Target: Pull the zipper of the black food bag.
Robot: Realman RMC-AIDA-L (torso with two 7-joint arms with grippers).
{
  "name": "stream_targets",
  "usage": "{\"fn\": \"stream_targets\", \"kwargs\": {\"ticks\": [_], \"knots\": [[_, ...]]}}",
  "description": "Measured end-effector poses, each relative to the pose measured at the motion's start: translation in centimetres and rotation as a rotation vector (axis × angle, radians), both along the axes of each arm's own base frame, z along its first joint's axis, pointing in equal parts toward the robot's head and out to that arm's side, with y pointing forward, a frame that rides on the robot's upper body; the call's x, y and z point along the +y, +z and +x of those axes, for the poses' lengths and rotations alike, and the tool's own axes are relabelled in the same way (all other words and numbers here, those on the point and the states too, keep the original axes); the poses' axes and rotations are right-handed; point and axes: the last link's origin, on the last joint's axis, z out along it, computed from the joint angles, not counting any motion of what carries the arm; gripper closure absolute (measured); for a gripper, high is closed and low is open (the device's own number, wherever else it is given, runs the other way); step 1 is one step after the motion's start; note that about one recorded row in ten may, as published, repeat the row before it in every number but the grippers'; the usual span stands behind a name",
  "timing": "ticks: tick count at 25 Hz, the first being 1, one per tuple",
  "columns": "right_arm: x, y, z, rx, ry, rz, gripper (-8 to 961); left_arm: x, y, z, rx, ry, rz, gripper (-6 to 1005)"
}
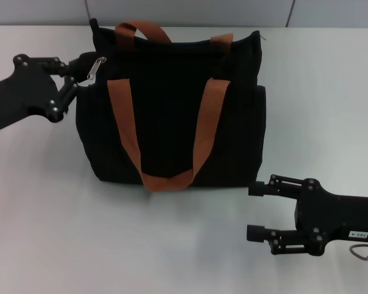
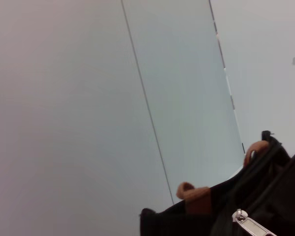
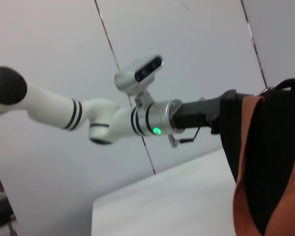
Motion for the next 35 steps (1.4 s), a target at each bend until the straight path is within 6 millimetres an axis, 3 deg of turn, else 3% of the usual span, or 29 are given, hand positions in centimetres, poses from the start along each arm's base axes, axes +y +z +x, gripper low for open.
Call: {"fn": "stream_targets", "kwargs": {"ticks": [3, 7, 13, 14, 21, 27, 35], "knots": [[0.1, 0.5, -0.8, 0.061, -0.015, -0.023, 238, -0.4, -0.3, 0.3, -0.022, -0.016, 0.008, 839], [1.5, 2.8, -3.4, 0.226, -0.079, -0.145, 243, -0.5, -0.2, 0.7, -0.067, -0.023, 0.037, 972], [3.5, 4.6, -5.7, 0.332, -0.126, -0.222, 250, -0.6, -0.1, 0.9, -0.083, -0.037, 0.076, 971], [4.7, 4.7, -6.9, 0.339, -0.147, -0.253, 252, -0.7, -0.3, 0.9, -0.082, -0.043, 0.085, 971], [8.8, 4.0, -11.0, 0.287, -0.191, -0.323, 260, -0.8, -0.4, 1.1, -0.113, -0.048, 0.123, 969], [12.5, 1.8, -14.9, 0.140, -0.285, -0.354, 267, -0.9, -0.3, 1.3, -0.119, -0.075, 0.156, 968], [14.9, -0.2, -18.5, -0.020, -0.315, -0.344, 277, -0.7, -0.3, 1.5, -0.121, -0.083, 0.156, 967]]}}
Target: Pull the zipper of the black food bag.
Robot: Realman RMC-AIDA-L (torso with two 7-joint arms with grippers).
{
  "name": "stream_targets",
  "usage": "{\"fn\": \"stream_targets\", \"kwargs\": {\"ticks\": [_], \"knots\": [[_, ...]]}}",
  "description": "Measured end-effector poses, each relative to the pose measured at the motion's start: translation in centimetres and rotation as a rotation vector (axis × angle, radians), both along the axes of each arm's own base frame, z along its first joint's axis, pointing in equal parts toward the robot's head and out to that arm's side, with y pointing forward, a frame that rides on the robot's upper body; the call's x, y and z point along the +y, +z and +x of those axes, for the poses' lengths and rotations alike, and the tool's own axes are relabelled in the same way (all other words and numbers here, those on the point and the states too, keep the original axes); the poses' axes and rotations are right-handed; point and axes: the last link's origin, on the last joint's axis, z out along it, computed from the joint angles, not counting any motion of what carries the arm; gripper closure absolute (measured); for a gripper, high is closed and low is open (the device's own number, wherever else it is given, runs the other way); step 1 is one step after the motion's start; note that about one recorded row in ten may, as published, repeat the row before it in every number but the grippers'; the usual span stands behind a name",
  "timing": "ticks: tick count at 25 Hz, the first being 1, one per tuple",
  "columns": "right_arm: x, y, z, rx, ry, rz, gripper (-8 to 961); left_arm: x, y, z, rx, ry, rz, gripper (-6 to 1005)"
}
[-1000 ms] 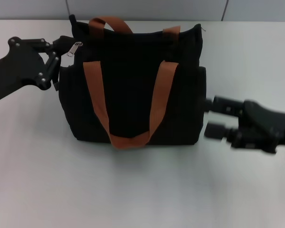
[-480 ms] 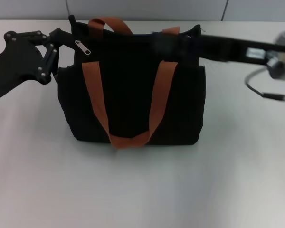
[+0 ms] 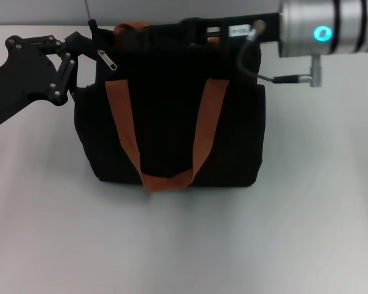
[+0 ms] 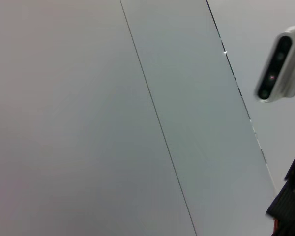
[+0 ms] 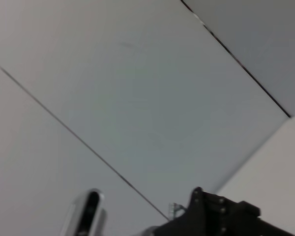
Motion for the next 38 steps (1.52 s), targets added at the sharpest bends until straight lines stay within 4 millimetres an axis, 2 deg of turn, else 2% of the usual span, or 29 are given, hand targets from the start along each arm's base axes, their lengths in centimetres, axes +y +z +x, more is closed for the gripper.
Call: {"fn": "stream_targets", "kwargs": {"ticks": [4, 13, 20, 38], "knots": [[0.8, -1.3, -1.4, -0.101, -0.005, 0.001, 281, 0.1, 0.1, 0.1, -0.005, -0.001, 0.007, 966], [1.6, -1.8, -2.5, -0.166, -0.001, 0.024, 292, 0.3, 0.2, 0.3, -0.008, -0.008, 0.009, 964], [1.6, -1.9, -2.9, -0.168, 0.009, 0.023, 490, 0.4, 0.2, 0.4, -0.007, -0.010, 0.009, 963], [1.6, -2.3, -2.9, -0.189, 0.011, 0.032, 557, 0.4, 0.2, 0.4, -0.006, -0.012, 0.010, 960]]}}
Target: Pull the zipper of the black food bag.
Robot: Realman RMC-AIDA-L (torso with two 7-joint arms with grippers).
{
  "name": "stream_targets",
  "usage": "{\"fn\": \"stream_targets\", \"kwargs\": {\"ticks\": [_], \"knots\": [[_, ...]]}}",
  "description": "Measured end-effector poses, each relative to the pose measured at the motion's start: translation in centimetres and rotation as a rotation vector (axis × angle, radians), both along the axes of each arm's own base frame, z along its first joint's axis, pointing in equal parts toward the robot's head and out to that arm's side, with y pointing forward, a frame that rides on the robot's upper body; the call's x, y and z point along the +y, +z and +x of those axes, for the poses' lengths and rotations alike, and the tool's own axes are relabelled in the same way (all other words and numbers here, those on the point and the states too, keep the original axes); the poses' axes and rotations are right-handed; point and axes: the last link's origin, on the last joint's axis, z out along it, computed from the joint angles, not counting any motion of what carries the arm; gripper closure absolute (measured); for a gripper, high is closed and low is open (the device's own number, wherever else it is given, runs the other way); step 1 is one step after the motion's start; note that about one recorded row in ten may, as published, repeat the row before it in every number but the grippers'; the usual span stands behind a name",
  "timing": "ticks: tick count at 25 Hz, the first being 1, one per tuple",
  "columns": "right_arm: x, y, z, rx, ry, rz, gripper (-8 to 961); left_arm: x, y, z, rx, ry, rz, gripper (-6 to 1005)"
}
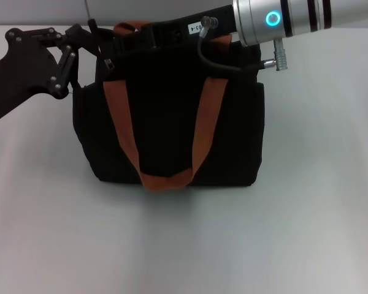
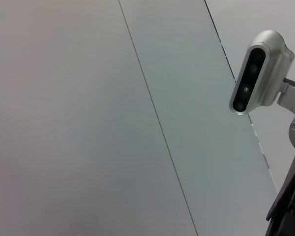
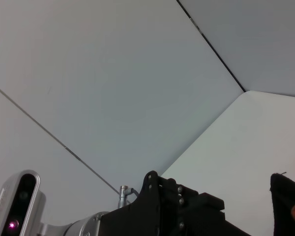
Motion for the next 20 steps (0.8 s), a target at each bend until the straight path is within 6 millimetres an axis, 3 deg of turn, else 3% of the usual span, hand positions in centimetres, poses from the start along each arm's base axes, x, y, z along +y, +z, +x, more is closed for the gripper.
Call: {"fn": "stream_targets", "kwargs": {"ticks": [20], "knots": [[0.31, -0.25, -0.17, -0.031, 0.010, 0.019, 594, 0.38, -0.09, 0.52, 0.000, -0.016, -0.007, 956]]}}
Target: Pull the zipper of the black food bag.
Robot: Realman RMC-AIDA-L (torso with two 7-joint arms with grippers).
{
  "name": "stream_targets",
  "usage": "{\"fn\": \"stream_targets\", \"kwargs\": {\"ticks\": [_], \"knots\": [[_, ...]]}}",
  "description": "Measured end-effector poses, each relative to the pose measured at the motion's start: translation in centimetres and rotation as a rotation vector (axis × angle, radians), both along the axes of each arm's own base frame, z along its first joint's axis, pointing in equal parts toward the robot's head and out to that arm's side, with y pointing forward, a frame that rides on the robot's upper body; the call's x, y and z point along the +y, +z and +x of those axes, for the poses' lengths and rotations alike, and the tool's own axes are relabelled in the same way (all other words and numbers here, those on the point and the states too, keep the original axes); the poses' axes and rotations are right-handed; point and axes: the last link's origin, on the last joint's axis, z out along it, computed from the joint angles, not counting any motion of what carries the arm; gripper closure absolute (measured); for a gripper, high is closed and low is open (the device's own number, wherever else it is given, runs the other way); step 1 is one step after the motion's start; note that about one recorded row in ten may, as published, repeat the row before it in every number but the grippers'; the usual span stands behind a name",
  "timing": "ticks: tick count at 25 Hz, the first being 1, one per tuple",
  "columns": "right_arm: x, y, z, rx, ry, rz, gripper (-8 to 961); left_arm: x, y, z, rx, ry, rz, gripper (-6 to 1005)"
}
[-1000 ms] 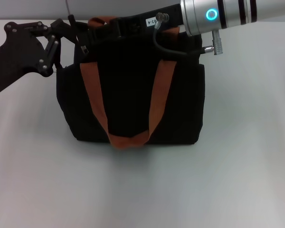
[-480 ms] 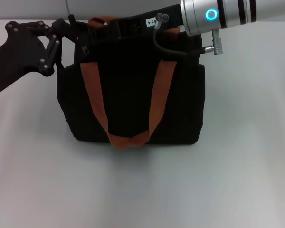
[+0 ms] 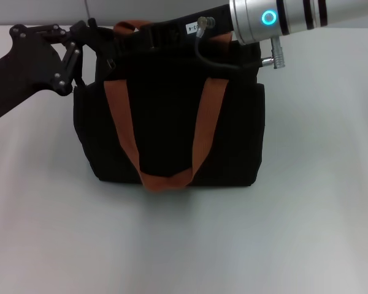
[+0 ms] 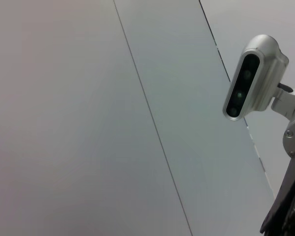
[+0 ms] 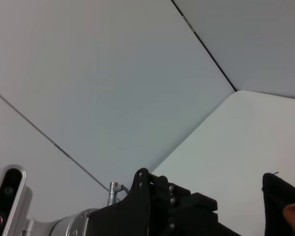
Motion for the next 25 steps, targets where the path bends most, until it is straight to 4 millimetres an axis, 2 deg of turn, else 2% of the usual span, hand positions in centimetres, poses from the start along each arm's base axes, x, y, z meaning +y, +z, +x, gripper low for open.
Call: {"fn": "stream_targets", "kwargs": {"ticks": [17, 25], "knots": [[0.01, -0.90, -0.35, -0.035, 0.003, 0.007, 675, 0.35, -0.10, 0.37, -0.003, -0.004, -0.005, 953], [0.06, -0.87, -0.38, -0.030, 0.006, 0.016, 777, 0.32, -0.24, 0.30, -0.012, 0.002, -0.008, 952]]}}
